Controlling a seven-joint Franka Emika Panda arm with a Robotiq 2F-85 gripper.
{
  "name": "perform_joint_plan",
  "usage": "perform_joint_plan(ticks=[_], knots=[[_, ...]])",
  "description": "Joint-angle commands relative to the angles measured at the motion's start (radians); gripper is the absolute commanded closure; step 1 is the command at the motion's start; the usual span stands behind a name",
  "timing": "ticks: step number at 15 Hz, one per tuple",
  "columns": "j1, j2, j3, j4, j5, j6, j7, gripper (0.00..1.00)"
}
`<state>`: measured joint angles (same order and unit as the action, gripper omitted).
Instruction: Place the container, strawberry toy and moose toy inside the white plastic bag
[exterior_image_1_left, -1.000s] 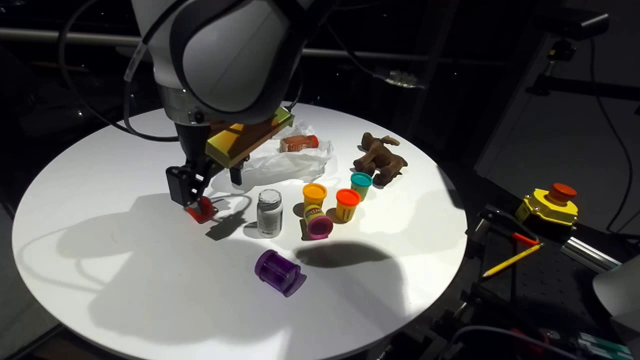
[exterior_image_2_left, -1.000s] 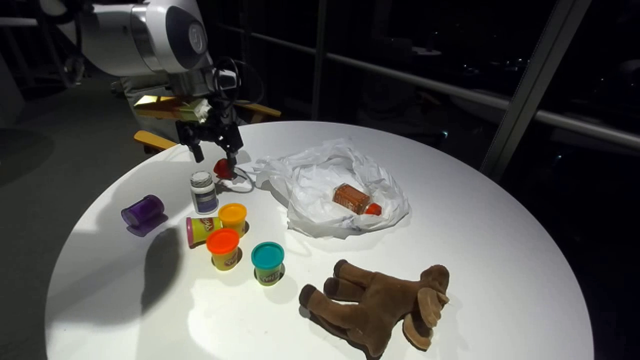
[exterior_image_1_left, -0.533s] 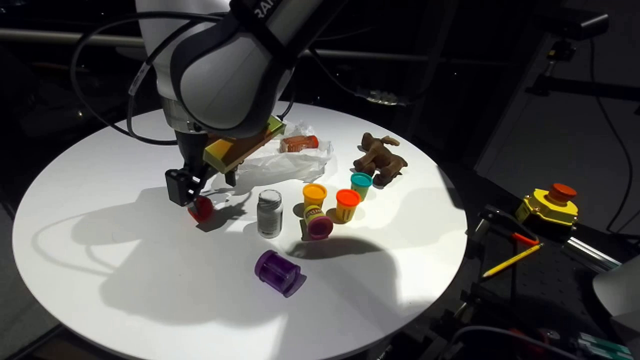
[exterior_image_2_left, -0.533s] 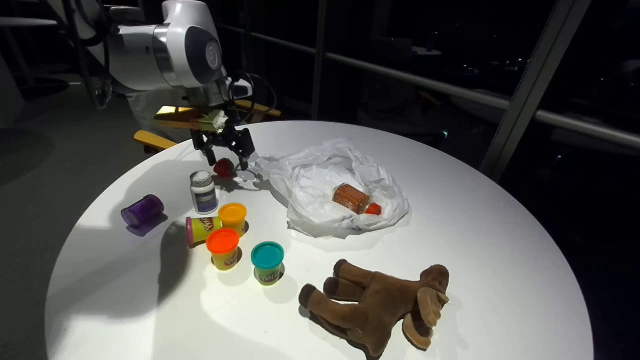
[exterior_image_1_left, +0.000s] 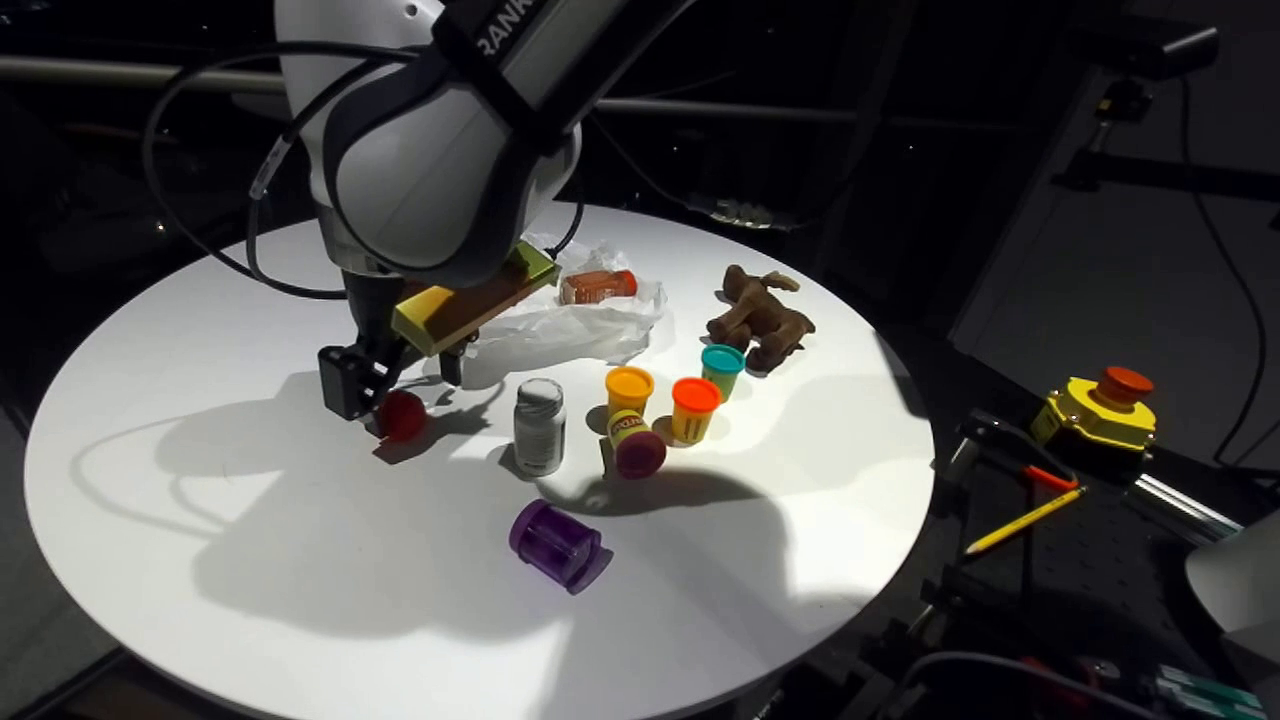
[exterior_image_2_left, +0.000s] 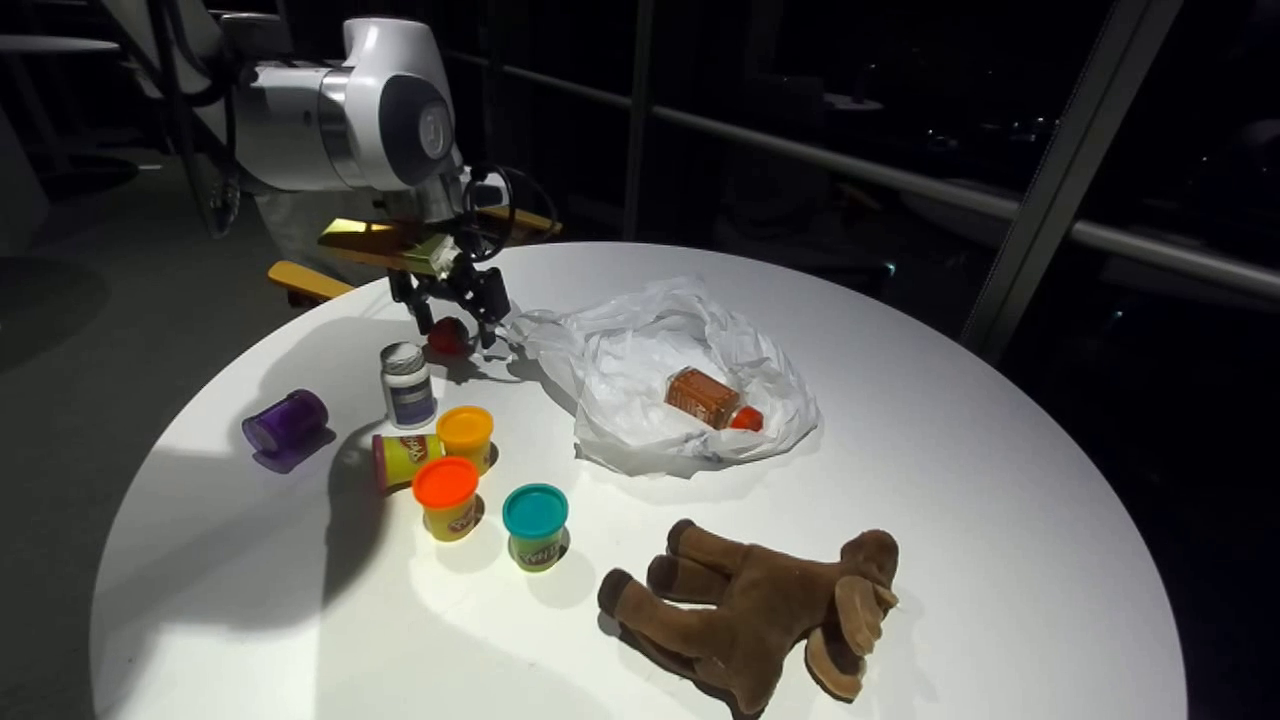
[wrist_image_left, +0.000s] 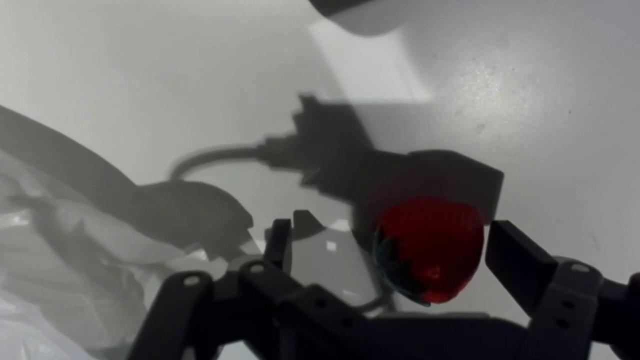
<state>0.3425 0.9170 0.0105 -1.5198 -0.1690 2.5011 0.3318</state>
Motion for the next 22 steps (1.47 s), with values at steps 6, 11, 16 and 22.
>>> perform_joint_plan(ticks=[6,11,16,22], knots=[[-0.001,0.025,-0.004,0.056,0.047,-0.002,-0.005,0.55],[0.023,-0.063,-0.031,0.02,0.02,-0.044,0.013,0.77],[0.043,-0.156,-0.151,-0.003,-0.073,-0.049,0.073,0.77],[-0.006,-0.101,-0.25,-0.01,-0.139,-0.017,0.147,0.77]])
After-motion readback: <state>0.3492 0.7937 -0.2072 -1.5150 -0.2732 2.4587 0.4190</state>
